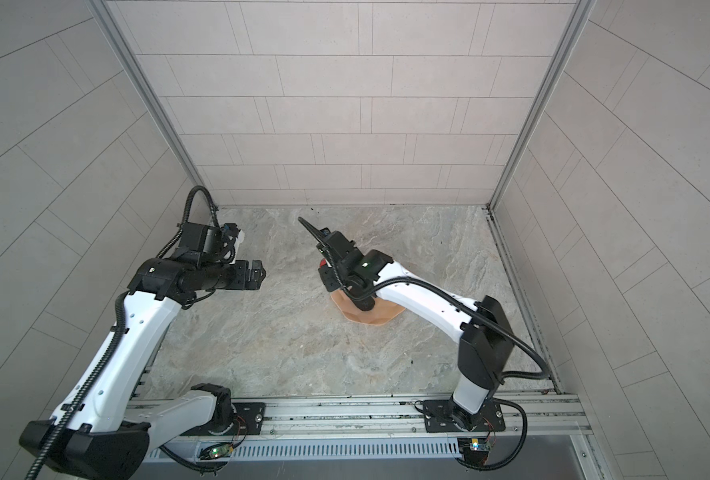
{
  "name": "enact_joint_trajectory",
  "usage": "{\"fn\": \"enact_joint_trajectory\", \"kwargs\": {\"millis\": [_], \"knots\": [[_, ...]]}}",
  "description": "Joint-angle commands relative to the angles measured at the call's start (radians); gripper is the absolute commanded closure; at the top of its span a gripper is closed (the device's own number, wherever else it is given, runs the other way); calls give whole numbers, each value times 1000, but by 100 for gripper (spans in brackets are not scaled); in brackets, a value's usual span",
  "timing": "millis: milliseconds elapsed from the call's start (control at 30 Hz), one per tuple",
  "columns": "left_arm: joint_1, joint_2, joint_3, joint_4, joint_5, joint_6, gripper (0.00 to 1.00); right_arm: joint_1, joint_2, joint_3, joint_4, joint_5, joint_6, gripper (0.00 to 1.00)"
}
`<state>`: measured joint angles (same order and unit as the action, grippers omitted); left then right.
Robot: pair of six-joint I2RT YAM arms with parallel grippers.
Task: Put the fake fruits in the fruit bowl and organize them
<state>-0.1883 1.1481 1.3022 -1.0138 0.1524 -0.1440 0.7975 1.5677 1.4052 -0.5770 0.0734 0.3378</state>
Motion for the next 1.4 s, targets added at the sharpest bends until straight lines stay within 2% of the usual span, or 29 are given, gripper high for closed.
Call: {"fn": "enact_joint_trajectory", "kwargs": {"millis": [0, 233, 567, 700, 833, 933, 1033, 1200, 1267, 1367], "knots": [[-1, 9, 8, 13, 24, -17, 0, -37, -124, -135, -60, 91, 17, 100], [-2, 9, -1, 21, 25, -29, 0, -107, -271, -375, -70, 126, 79, 100], [-4, 17, -27, 48, 24, -44, 0, -118, -300, -576, 28, 103, 136, 99], [-5, 38, -28, 54, 38, -52, 0, -118, -274, -574, 73, 80, 136, 74], [-7, 52, -29, 52, 45, -55, 0, -118, -241, -561, 106, 60, 131, 63], [-8, 55, -32, 52, 44, -55, 0, -118, -215, -545, 114, 46, 120, 48], [-8, 53, -36, 50, 42, -52, 0, -118, -202, -530, 107, 41, 110, 37], [-8, 46, -44, 52, 36, -52, 0, -117, -223, -513, 67, 46, 95, 29], [-7, 43, -47, 56, 32, -51, 0, -116, -250, -504, 41, 71, 90, 25], [-7, 41, -63, 98, 5, -41, 0, -121, -323, -502, 18, 165, 55, 13]]}}
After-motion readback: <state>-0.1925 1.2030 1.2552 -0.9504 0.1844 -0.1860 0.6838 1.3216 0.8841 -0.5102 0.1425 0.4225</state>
